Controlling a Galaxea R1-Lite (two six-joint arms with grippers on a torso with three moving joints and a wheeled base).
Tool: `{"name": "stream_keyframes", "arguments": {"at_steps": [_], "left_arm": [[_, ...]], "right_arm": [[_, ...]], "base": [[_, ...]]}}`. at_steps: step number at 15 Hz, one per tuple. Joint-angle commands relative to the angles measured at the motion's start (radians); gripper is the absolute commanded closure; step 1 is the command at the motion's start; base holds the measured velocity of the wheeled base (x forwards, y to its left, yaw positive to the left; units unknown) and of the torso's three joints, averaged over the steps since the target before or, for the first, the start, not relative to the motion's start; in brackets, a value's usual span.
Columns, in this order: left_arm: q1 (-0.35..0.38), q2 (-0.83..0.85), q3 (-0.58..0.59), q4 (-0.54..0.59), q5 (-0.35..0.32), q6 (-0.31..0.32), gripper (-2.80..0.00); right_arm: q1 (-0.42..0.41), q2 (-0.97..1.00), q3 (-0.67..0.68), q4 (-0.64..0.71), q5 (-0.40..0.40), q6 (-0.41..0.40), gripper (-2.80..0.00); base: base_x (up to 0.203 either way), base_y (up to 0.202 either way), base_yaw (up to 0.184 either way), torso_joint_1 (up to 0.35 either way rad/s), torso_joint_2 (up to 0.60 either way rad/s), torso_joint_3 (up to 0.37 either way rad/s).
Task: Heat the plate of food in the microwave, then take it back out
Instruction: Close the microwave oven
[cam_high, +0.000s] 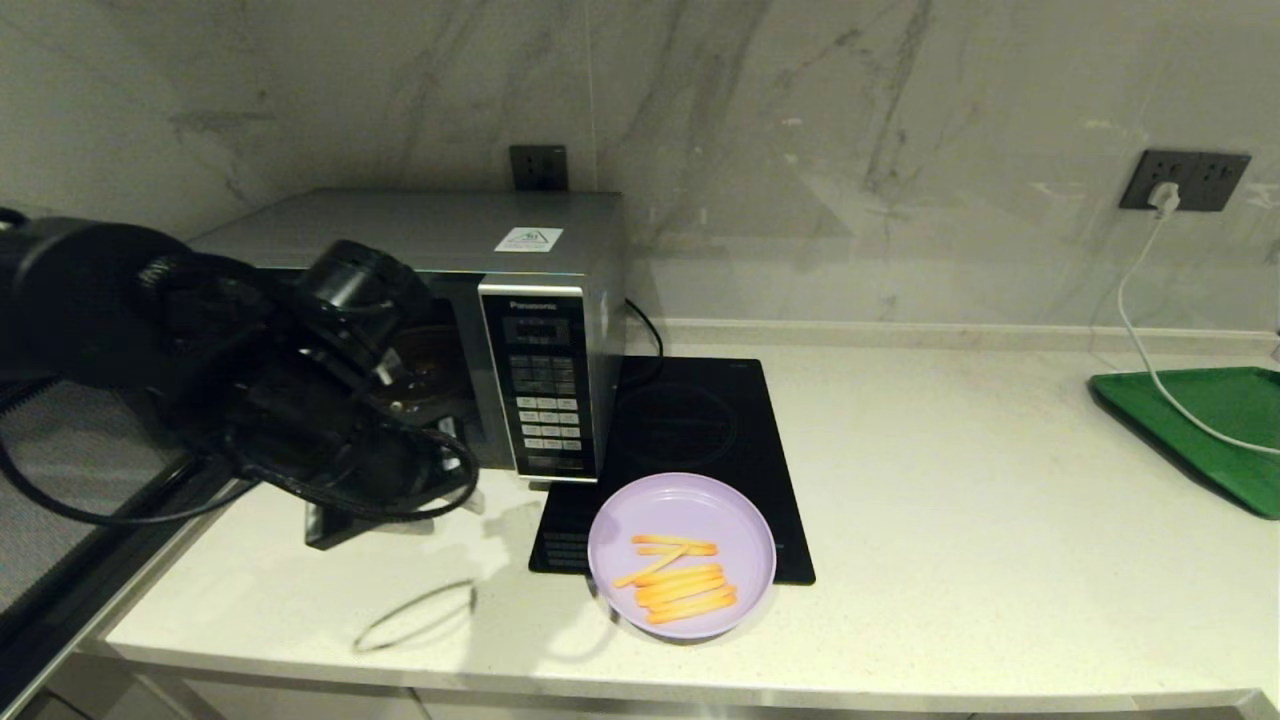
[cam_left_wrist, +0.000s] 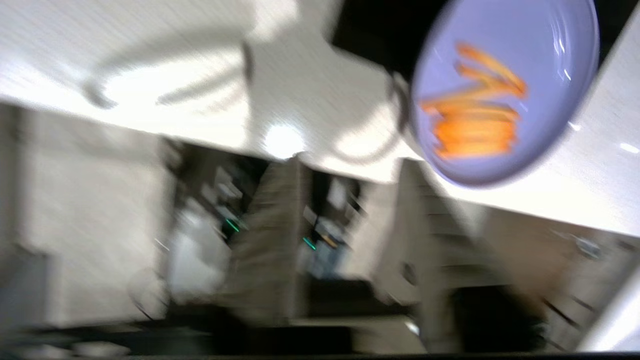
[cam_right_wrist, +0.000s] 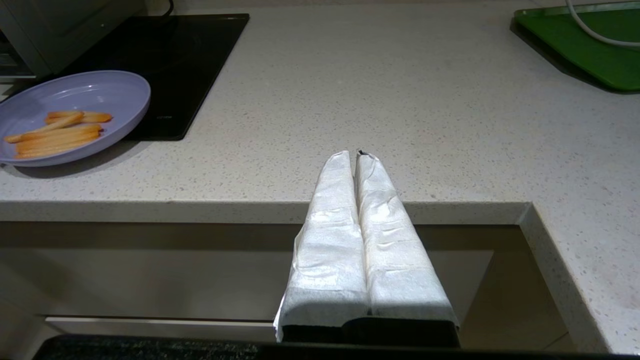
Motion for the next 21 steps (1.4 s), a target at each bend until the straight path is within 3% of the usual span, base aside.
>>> {"name": "stream_keyframes", "arguments": {"at_steps": [1,4,5,12,14,18,21], "left_arm": [[0.11,-0.122,0.005,0.002,0.055,0.243,0.0],[0.27,-0.199,-0.014,-0.006,0.073,0.553,0.0],[0.301,-0.241,-0.03,-0.009,0.069,0.61,0.0],[0.323,-0.644,0.016,-0.011,0.048,0.738,0.0],[0.374,-0.655,-0.018,-0.024,0.052,0.755,0.0],[0.771,-0.464,-0.195,-0.045,0.0,0.75,0.0],[0.983,-0.244,-0.34,-0.024,-0.063,0.749,0.0]], "right_arm": [[0.001,0.0,0.0,0.0,0.0,0.001,0.0],[0.0,0.0,0.0,0.0,0.0,0.001,0.0],[0.001,0.0,0.0,0.0,0.0,0.001,0.0],[0.0,0.0,0.0,0.0,0.0,0.001,0.0],[0.0,0.0,0.0,0.0,0.0,0.001,0.0],[0.0,0.0,0.0,0.0,0.0,0.001,0.0],[0.0,0.0,0.0,0.0,0.0,0.001,0.0]], "base": [[0.0,0.0,0.0,0.0,0.0,0.0],[0.0,0.0,0.0,0.0,0.0,0.0],[0.0,0.0,0.0,0.0,0.0,0.0],[0.0,0.0,0.0,0.0,0.0,0.0],[0.0,0.0,0.0,0.0,0.0,0.0],[0.0,0.0,0.0,0.0,0.0,0.0],[0.0,0.0,0.0,0.0,0.0,0.0]]}}
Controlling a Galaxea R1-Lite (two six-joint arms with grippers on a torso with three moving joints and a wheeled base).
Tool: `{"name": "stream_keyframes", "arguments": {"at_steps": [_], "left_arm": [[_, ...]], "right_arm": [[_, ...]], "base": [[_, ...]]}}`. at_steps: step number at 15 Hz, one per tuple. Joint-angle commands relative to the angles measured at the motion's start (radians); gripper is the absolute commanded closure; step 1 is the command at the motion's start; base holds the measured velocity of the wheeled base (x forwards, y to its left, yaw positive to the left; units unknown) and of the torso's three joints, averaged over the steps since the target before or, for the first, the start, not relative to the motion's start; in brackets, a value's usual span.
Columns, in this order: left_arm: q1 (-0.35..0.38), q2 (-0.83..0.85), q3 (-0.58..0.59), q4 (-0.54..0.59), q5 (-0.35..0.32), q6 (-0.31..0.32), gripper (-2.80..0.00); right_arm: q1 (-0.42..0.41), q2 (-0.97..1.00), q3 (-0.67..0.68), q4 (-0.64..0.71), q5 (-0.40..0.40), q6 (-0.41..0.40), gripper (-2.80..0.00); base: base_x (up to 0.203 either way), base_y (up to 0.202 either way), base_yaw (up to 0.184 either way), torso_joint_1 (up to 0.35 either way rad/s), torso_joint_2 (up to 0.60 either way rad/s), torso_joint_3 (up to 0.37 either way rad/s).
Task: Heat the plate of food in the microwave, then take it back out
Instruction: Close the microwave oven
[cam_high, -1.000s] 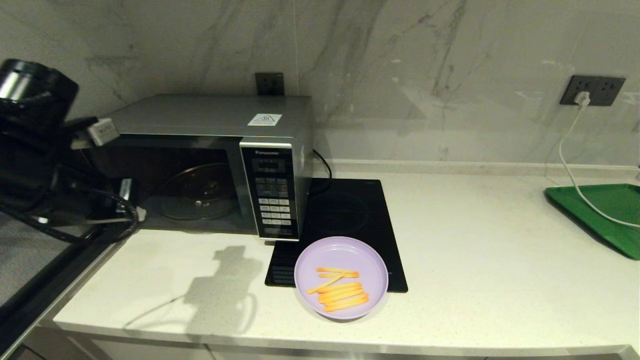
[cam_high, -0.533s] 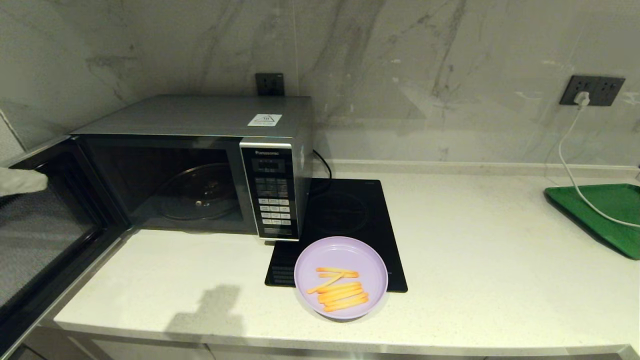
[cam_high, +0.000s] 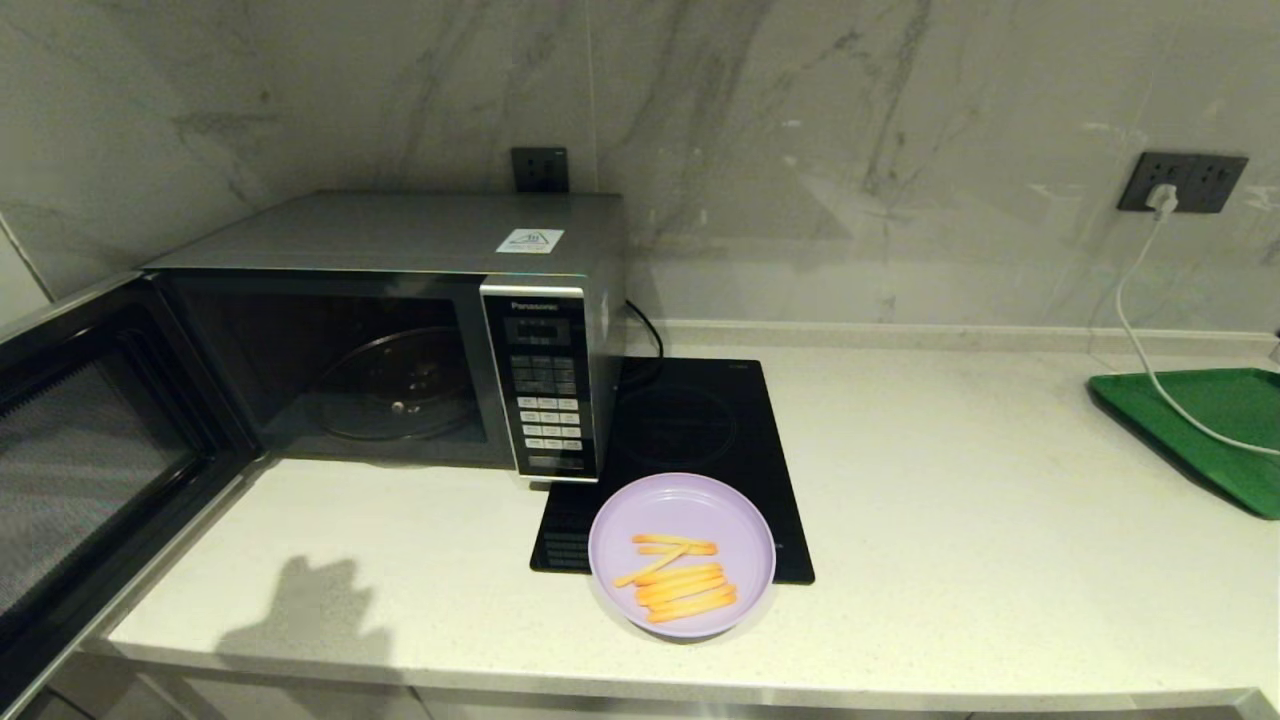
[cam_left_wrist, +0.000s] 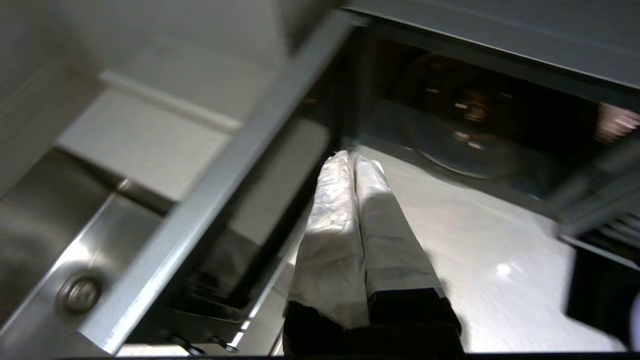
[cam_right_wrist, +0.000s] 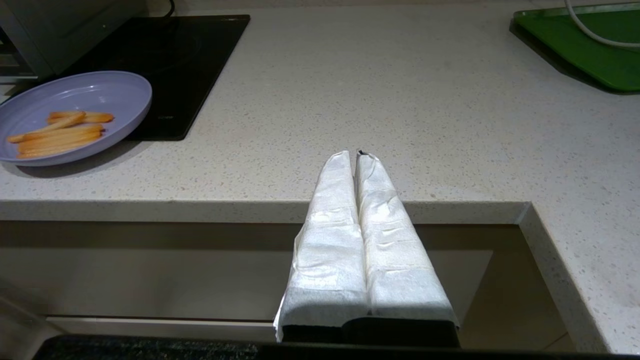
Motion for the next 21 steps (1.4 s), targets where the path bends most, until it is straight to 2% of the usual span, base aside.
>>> {"name": "stream_keyframes", "arguments": {"at_steps": [1,2,4,5,7,9,14,16,18,21], "left_arm": [[0.163,0.236,-0.142,0.061,-0.022,-0.01,0.0],[0.207,0.297,-0.211,0.123,-0.03,-0.036,0.0],[0.308,0.403,-0.268,0.222,-0.041,-0.12,0.0],[0.336,0.432,-0.275,0.257,-0.044,-0.159,0.0],[0.346,0.462,-0.28,0.305,-0.047,-0.242,0.0],[0.346,0.471,-0.278,0.324,-0.049,-0.264,0.0],[0.345,0.483,-0.278,0.324,-0.052,-0.269,0.0],[0.33,0.477,-0.273,0.333,-0.052,-0.287,0.0],[0.284,0.449,-0.263,0.376,-0.052,-0.318,0.0],[0.147,0.394,-0.252,0.485,-0.055,-0.42,0.0]], "right_arm": [[0.0,0.0,0.0,0.0,0.0,0.0,0.0],[0.0,0.0,0.0,0.0,0.0,0.0,0.0],[0.0,0.0,0.0,0.0,-0.001,0.0,0.0],[0.0,0.0,0.001,0.0,0.0,0.0,0.0],[0.0,0.0,0.0,0.0,0.0,0.0,0.0],[0.0,0.0,0.0,0.0,0.0,0.0,0.0],[0.0,0.0,0.0,0.0,0.0,0.0,0.0],[0.0,0.0,0.0,0.0,0.0,0.0,0.0],[0.0,0.0,0.001,0.0,0.0,0.0,0.0],[0.0,0.0,0.001,0.0,0.0,0.0,0.0]], "base": [[0.0,0.0,0.0,0.0,0.0,0.0],[0.0,0.0,0.0,0.0,0.0,0.0],[0.0,0.0,0.0,0.0,0.0,0.0],[0.0,0.0,0.0,0.0,0.0,0.0],[0.0,0.0,0.0,0.0,0.0,0.0],[0.0,0.0,0.0,0.0,0.0,0.0],[0.0,0.0,0.0,0.0,0.0,0.0],[0.0,0.0,0.0,0.0,0.0,0.0],[0.0,0.0,0.0,0.0,0.0,0.0],[0.0,0.0,0.0,0.0,0.0,0.0]]}}
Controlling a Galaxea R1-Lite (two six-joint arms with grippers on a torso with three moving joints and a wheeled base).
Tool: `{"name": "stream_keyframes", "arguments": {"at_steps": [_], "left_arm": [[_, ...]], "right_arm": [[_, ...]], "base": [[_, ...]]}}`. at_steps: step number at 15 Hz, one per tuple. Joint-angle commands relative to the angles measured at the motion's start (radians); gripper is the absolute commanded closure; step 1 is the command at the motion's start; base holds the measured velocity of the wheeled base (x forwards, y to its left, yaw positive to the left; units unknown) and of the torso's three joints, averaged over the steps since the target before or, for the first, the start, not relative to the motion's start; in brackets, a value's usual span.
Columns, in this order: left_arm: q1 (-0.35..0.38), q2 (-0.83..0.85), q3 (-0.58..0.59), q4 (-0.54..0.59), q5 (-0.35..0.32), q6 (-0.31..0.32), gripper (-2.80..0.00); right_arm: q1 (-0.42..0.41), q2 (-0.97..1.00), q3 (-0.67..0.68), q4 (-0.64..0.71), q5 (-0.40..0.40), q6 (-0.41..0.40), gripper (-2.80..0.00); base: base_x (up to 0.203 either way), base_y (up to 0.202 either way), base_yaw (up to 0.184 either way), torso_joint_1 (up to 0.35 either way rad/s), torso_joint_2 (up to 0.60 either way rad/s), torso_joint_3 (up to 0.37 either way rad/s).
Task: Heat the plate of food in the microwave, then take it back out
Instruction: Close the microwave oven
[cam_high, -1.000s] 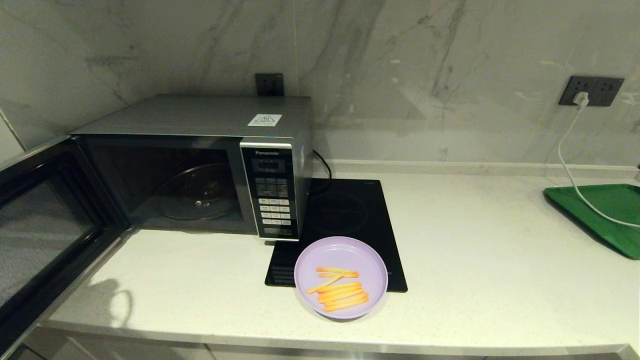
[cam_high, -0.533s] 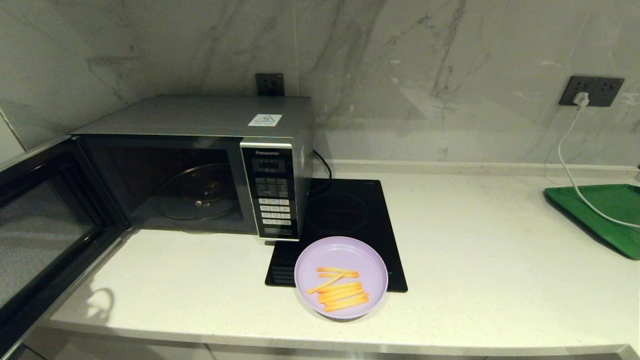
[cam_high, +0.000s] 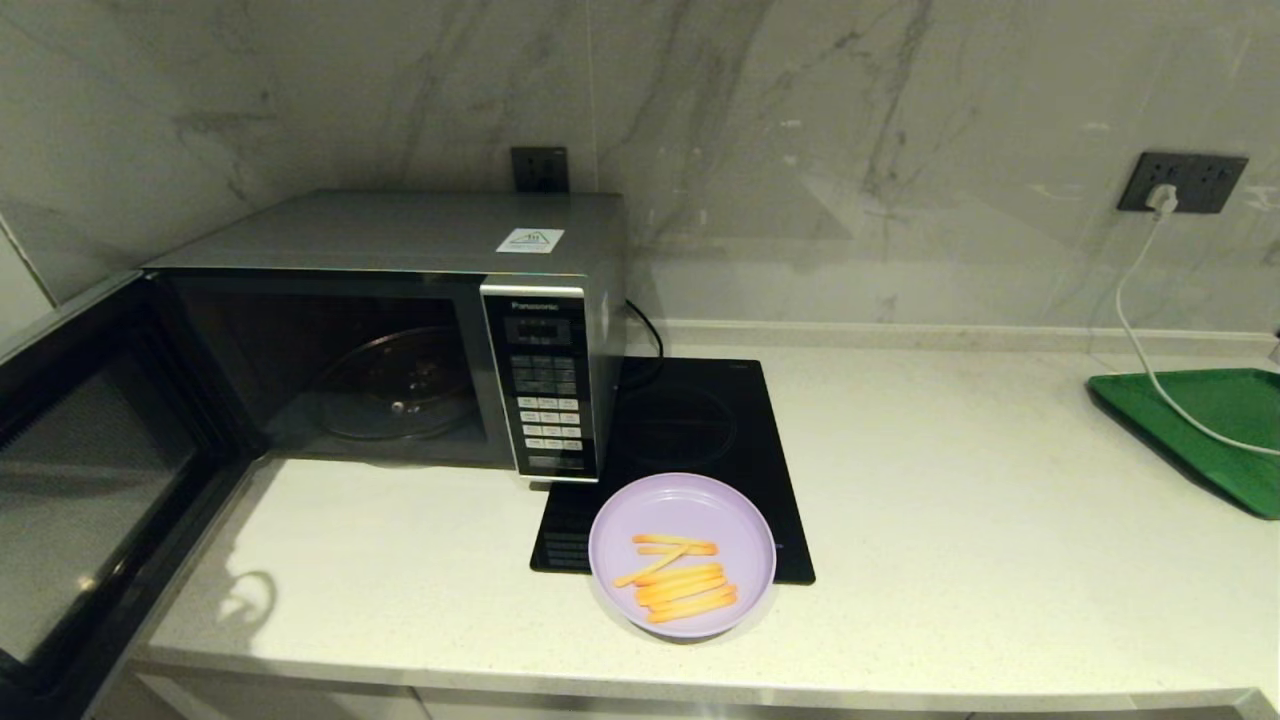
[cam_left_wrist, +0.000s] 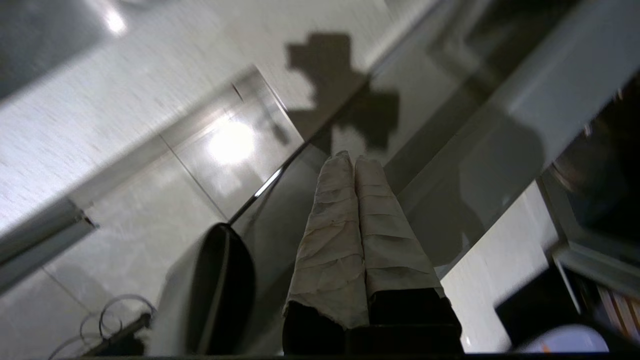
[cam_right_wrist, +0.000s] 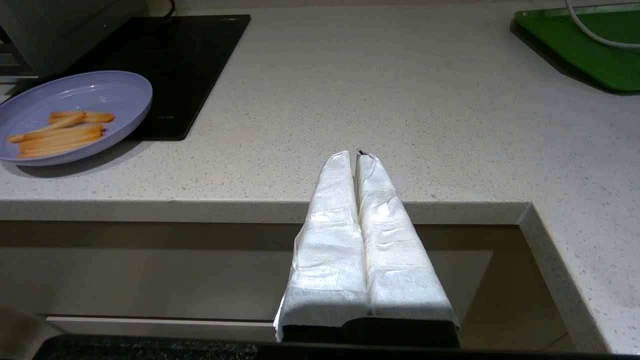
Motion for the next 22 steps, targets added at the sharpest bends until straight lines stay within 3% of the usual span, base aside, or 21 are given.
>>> {"name": "stream_keyframes", "arguments": {"at_steps": [1,7,12,17,20,22], "left_arm": [[-0.122,-0.066,0.026,0.067,-0.008,-0.075,0.0],[-0.501,-0.17,0.184,0.093,-0.005,-0.34,0.0],[-0.604,-0.18,0.186,0.091,-0.004,-0.356,0.0],[-0.8,-0.179,0.187,0.081,-0.013,-0.38,0.0],[-0.936,-0.14,0.19,-0.001,-0.007,-0.429,0.0],[-0.981,-0.082,0.187,-0.05,0.018,-0.456,0.0]], "right_arm": [[0.0,0.0,0.0,0.0,0.0,0.001,0.0],[0.0,0.0,0.0,0.0,0.0,0.001,0.0],[0.0,0.0,0.0,0.0,0.0,0.001,0.0],[0.0,0.0,0.0,0.0,-0.001,0.001,0.0],[0.0,0.0,0.0,0.0,0.0,0.001,0.0],[0.0,0.0,0.0,0.0,0.0,0.001,0.0]], "base": [[0.0,0.0,0.0,0.0,0.0,0.0],[0.0,0.0,0.0,0.0,0.0,0.0],[0.0,0.0,0.0,0.0,0.0,0.0],[0.0,0.0,0.0,0.0,0.0,0.0],[0.0,0.0,0.0,0.0,0.0,0.0],[0.0,0.0,0.0,0.0,0.0,0.0]]}}
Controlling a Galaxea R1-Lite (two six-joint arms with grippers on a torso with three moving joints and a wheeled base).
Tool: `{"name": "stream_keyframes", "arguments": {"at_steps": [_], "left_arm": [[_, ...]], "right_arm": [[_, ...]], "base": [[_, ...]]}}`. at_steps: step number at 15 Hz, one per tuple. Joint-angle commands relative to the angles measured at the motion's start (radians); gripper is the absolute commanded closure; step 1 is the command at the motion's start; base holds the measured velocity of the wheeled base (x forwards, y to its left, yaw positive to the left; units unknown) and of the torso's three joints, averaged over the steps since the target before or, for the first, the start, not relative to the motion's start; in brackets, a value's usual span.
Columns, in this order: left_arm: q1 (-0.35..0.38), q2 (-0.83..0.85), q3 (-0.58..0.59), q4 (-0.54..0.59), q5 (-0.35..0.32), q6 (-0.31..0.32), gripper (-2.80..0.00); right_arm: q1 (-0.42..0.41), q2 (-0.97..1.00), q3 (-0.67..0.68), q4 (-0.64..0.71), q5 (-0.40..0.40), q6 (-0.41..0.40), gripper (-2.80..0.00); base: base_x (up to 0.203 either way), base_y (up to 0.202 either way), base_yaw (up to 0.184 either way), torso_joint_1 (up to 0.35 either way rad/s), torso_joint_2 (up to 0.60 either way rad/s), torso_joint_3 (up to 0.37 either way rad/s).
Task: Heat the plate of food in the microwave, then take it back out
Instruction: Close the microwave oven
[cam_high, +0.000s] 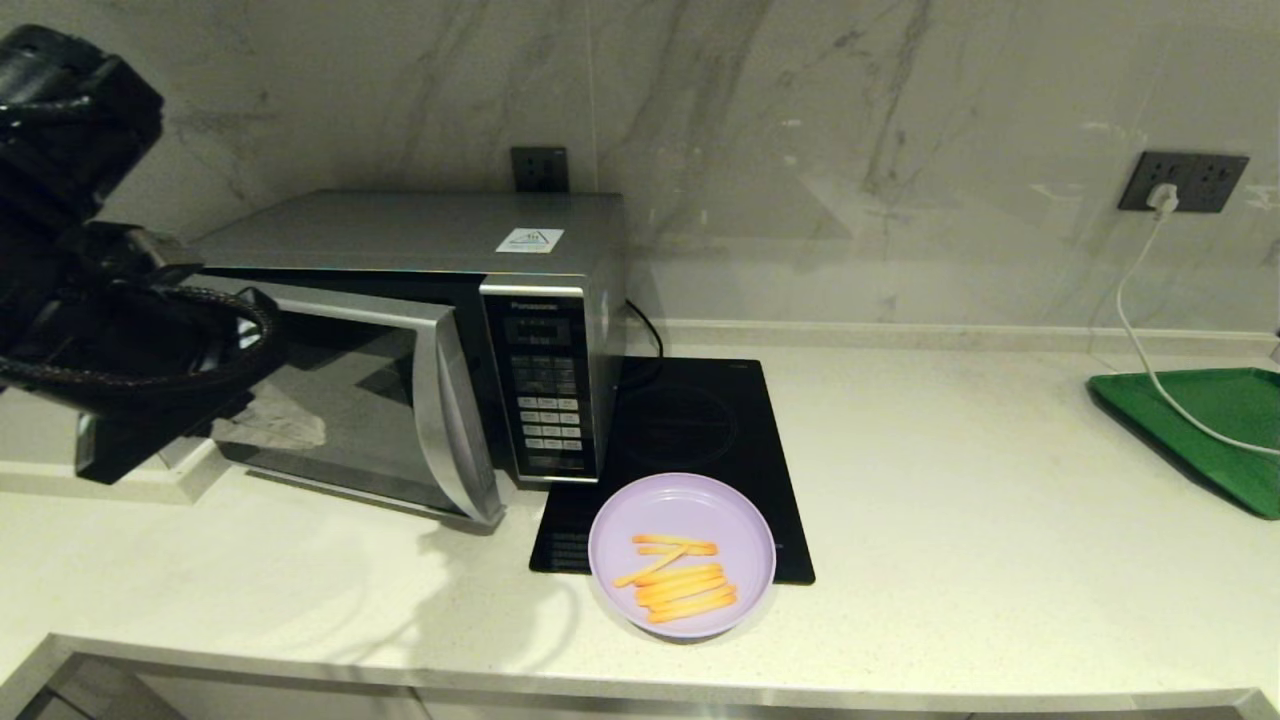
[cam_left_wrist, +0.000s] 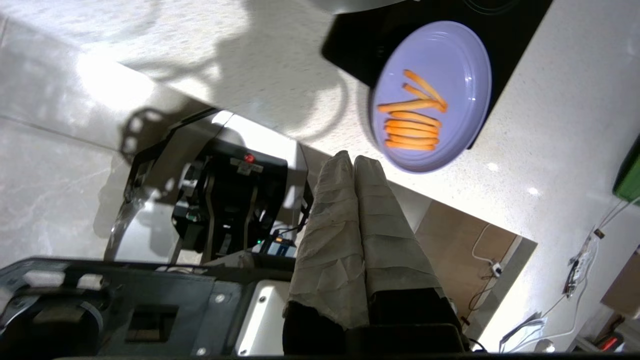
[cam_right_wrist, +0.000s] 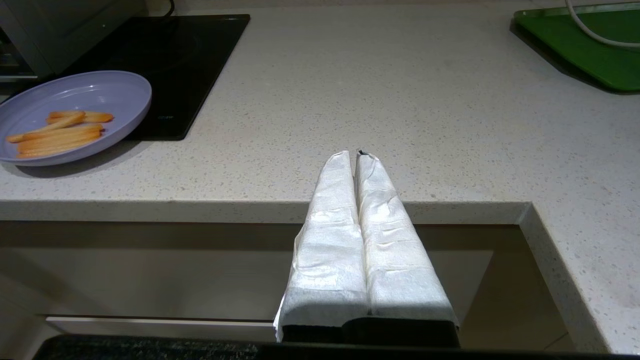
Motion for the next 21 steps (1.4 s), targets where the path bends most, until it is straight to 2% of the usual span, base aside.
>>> {"name": "stream_keyframes", "arguments": {"at_steps": [1,4,9,12,21], "left_arm": [[-0.046,0.089,-0.003,-0.039,0.041,-0.018,0.0],[-0.05,0.169,-0.024,-0.121,0.13,-0.008,0.0],[-0.049,0.213,-0.068,-0.153,0.132,0.021,0.0],[-0.037,0.221,-0.069,-0.169,0.134,0.063,0.0],[-0.036,0.274,-0.069,-0.292,0.139,0.138,0.0]], "right_arm": [[0.0,0.0,0.0,0.0,-0.001,0.0,0.0],[0.0,0.0,0.001,0.0,0.0,0.0,0.0],[0.001,0.0,0.0,0.0,-0.001,0.0,0.0],[0.0,0.0,0.0,0.0,0.0,0.0,0.0],[0.0,0.0,0.0,0.0,0.0,0.0,0.0]], "base": [[0.0,0.0,0.0,0.0,0.0,0.0],[0.0,0.0,0.0,0.0,0.0,0.0],[0.0,0.0,0.0,0.0,0.0,0.0],[0.0,0.0,0.0,0.0,0.0,0.0],[0.0,0.0,0.0,0.0,0.0,0.0]]}}
